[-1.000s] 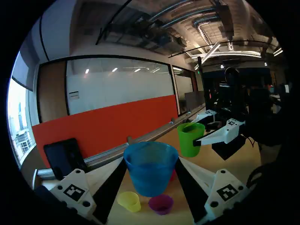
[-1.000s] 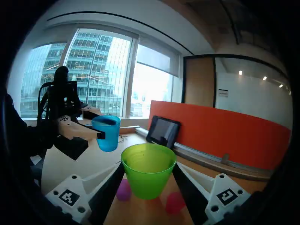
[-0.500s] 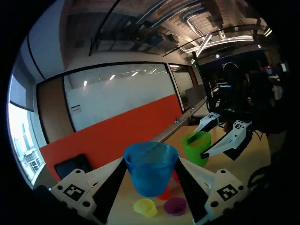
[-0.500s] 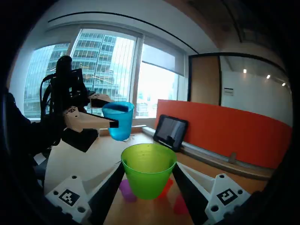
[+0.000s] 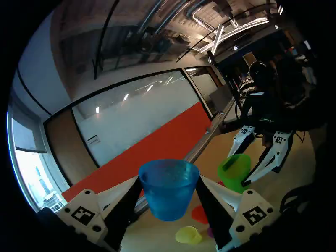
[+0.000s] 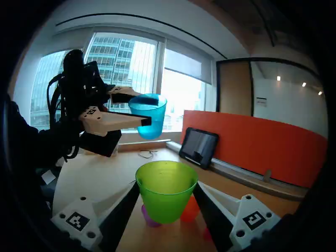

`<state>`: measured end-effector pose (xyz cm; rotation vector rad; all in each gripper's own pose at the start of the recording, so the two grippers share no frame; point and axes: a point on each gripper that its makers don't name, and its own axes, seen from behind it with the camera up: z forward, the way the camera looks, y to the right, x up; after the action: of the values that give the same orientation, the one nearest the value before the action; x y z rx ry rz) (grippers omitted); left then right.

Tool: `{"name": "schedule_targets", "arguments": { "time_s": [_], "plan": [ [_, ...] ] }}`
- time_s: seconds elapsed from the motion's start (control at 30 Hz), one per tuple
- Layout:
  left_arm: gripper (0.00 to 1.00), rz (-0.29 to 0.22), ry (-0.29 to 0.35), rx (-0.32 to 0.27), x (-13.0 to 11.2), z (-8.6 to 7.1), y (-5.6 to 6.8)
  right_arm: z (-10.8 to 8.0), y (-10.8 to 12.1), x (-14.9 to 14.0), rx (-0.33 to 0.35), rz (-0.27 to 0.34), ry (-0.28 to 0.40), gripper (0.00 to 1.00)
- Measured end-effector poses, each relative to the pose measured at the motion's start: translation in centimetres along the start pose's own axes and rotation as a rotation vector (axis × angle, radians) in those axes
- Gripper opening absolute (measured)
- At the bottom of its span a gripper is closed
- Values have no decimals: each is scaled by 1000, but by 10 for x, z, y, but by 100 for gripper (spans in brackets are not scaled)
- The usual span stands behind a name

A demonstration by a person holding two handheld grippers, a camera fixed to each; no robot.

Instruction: Pour water

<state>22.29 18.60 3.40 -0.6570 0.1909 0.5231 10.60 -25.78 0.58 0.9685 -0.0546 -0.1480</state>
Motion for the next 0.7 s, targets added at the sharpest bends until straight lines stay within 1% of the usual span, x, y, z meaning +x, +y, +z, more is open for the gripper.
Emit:
{"name": "schedule_targets", "arguments": {
  "time_s": [0.17, 0.47, 0.7],
  "plan": [
    [86, 64, 4, 17, 7, 0, -5, 5, -7, -1, 14, 2, -1, 91],
    [86, 179, 14, 41, 21, 0, -7, 14, -19, -2, 36, 4, 0, 91],
    [86, 272, 14, 62, 29, 1, -11, 17, -24, -2, 46, 6, 2, 91]
  ]
}}
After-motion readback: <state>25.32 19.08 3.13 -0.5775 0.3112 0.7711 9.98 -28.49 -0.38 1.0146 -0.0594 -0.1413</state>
